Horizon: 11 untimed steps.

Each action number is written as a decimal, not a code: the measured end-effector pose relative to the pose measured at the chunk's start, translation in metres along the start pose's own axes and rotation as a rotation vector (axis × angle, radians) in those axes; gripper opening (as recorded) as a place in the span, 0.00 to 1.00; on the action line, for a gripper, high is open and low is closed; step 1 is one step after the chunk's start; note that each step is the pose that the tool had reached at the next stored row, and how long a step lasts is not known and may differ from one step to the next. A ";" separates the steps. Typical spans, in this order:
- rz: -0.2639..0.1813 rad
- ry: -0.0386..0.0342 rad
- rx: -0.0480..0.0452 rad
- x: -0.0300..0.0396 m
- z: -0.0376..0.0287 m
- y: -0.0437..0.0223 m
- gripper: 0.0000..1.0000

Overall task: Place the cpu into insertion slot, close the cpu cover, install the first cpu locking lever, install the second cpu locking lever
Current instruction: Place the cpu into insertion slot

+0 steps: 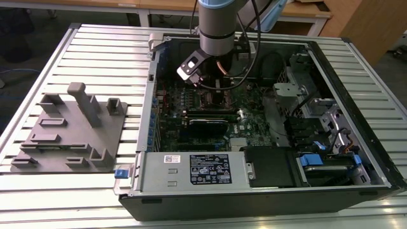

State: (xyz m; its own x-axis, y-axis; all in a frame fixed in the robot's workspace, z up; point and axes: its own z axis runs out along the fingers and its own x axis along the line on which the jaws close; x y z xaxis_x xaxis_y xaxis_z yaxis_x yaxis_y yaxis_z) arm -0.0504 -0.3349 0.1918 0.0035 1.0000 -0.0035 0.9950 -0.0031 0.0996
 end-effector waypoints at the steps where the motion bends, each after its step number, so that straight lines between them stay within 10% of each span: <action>1: 0.000 -0.0001 0.0000 0.0000 0.0003 0.0000 0.54; 11: 0.000 0.0001 0.0000 0.0001 0.0020 -0.0002 0.54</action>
State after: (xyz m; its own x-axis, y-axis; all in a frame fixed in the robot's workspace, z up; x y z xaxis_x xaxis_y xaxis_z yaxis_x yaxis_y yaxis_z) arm -0.0504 -0.3348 0.1898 0.0034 1.0000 -0.0034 0.9950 -0.0031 0.0996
